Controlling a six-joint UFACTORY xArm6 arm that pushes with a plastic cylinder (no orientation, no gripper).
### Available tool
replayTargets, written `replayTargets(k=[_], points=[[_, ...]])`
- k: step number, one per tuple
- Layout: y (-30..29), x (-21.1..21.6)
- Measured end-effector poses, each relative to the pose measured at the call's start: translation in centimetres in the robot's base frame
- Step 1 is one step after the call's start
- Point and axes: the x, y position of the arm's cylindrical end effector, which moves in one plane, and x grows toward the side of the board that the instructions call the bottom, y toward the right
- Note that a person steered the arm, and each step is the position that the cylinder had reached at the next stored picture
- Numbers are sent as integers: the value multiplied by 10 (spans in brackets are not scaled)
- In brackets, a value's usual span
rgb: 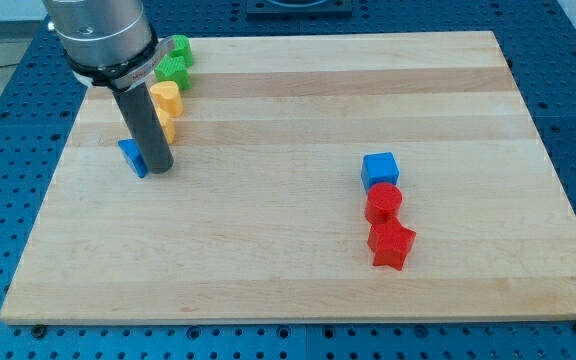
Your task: Move the blue cube bottom to the blue triangle
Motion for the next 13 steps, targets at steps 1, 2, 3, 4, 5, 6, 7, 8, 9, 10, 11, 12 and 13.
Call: replayTargets(k=[1,2,3,4,5,6,7,8,9,10,11,12,13], points=[[52,-4],[131,-22],[210,-33],[285,-25],[287,9],[254,16],[256,20],[260,37],[253,51],[212,60],[161,60],[119,66],[109,94]])
